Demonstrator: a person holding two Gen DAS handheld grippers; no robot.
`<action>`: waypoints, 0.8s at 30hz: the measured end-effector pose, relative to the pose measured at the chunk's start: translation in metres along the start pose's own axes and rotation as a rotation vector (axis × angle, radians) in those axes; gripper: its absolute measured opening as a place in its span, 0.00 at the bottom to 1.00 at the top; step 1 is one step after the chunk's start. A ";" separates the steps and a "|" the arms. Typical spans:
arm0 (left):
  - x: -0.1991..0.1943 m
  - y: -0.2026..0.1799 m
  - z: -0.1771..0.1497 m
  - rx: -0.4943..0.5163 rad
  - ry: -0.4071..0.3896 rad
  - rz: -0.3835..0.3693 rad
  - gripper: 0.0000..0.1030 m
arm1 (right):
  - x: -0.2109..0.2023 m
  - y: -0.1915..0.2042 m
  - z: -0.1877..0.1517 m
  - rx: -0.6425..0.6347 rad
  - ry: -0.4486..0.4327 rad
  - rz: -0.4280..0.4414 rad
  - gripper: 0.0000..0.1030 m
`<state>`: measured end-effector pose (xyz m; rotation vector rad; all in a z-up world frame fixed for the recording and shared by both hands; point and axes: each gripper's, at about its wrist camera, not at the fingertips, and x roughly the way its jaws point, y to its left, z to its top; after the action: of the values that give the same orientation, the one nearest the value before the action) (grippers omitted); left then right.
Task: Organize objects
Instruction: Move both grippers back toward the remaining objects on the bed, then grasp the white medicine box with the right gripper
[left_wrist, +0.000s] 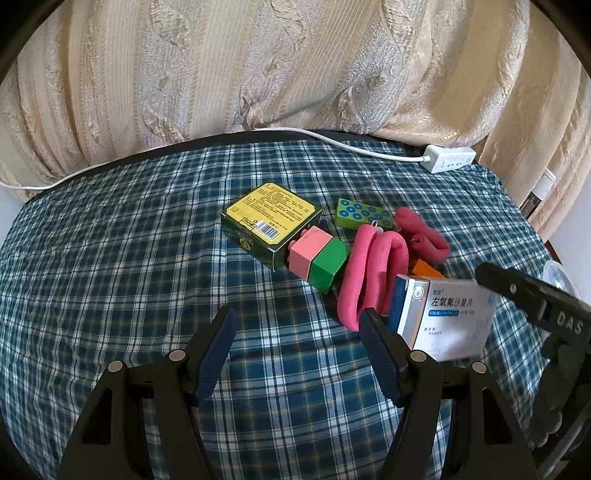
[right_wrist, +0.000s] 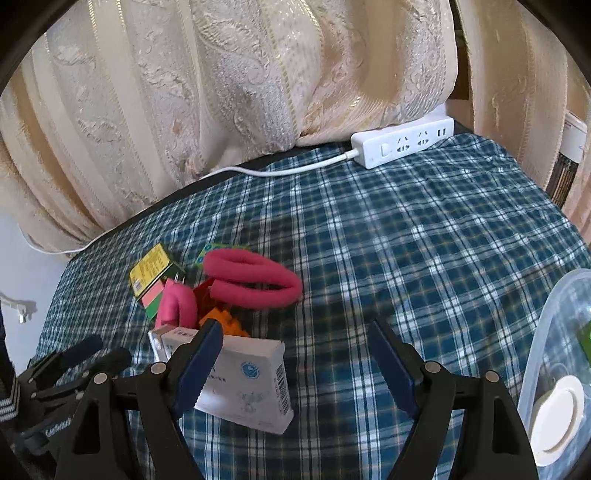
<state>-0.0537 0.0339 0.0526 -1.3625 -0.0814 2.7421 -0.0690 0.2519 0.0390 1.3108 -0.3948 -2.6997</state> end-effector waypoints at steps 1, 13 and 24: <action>0.000 0.000 0.000 -0.001 0.000 0.000 0.68 | 0.000 0.000 -0.003 0.000 0.007 0.008 0.82; -0.004 0.001 0.000 -0.005 -0.018 0.019 0.68 | -0.010 0.008 -0.033 -0.103 0.008 0.013 0.82; -0.003 0.007 0.001 -0.033 -0.018 0.044 0.68 | -0.020 0.060 -0.019 -0.361 -0.139 0.071 0.82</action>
<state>-0.0527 0.0263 0.0550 -1.3641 -0.0999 2.8020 -0.0422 0.1950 0.0598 0.9951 0.0364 -2.6467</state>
